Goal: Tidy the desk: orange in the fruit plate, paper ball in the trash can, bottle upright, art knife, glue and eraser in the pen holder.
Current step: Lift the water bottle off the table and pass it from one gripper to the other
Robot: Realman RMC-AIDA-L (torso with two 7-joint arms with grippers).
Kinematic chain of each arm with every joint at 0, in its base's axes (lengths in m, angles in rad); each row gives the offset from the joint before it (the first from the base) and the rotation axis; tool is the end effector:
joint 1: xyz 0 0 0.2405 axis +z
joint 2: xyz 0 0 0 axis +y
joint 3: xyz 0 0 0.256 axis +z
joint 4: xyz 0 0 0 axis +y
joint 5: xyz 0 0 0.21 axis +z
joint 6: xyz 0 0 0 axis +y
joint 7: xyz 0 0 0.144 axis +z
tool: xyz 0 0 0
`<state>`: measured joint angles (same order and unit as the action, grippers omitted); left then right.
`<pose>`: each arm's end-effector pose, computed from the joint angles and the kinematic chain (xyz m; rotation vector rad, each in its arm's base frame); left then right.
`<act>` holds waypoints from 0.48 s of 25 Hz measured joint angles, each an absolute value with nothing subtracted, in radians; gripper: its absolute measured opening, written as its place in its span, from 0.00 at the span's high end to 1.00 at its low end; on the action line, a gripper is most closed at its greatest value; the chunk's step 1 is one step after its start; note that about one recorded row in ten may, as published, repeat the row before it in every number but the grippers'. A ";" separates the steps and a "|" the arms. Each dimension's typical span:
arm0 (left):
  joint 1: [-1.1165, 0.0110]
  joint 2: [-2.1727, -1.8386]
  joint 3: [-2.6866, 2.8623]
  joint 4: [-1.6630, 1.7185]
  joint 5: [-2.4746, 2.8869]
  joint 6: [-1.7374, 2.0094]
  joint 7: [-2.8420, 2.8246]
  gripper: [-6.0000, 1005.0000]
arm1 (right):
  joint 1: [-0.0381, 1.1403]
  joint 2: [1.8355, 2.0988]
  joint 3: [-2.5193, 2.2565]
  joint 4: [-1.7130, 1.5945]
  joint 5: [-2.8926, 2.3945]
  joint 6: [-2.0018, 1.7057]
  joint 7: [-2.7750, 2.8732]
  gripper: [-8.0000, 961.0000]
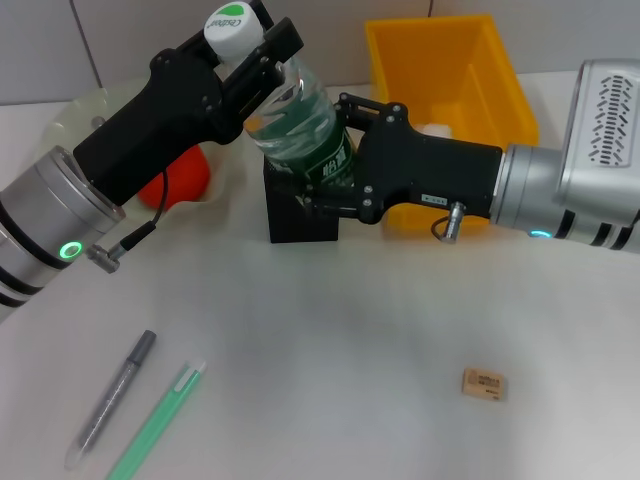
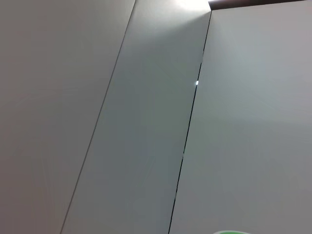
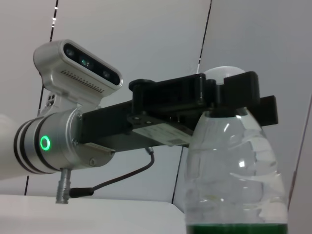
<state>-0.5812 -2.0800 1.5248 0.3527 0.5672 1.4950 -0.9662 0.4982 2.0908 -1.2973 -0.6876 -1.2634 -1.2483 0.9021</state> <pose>-0.1736 0.3453 -0.0246 -2.2550 -0.4198 -1.5454 0.1878 0.3550 -0.0351 -2.5234 -0.0367 0.8783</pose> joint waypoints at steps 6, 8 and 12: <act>-0.579 -2.080 1.531 0.359 0.567 1.500 -0.946 0.57 | 0.499 2.091 -1.309 -0.688 -1.263 -1.243 0.902 0.22; -0.578 -2.080 1.531 0.360 0.567 1.500 -0.945 0.57 | 0.499 2.091 -1.310 -0.687 -1.263 -1.241 0.902 0.22; -0.578 -2.080 1.533 0.360 0.559 1.500 -0.945 0.57 | 0.498 2.091 -1.311 -0.687 -1.263 -1.238 0.902 0.21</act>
<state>-0.5782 -2.0801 1.5332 0.3602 0.5589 1.5000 -0.9445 0.4983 2.0908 -1.3114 -0.6866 -1.2629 -1.2376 0.9019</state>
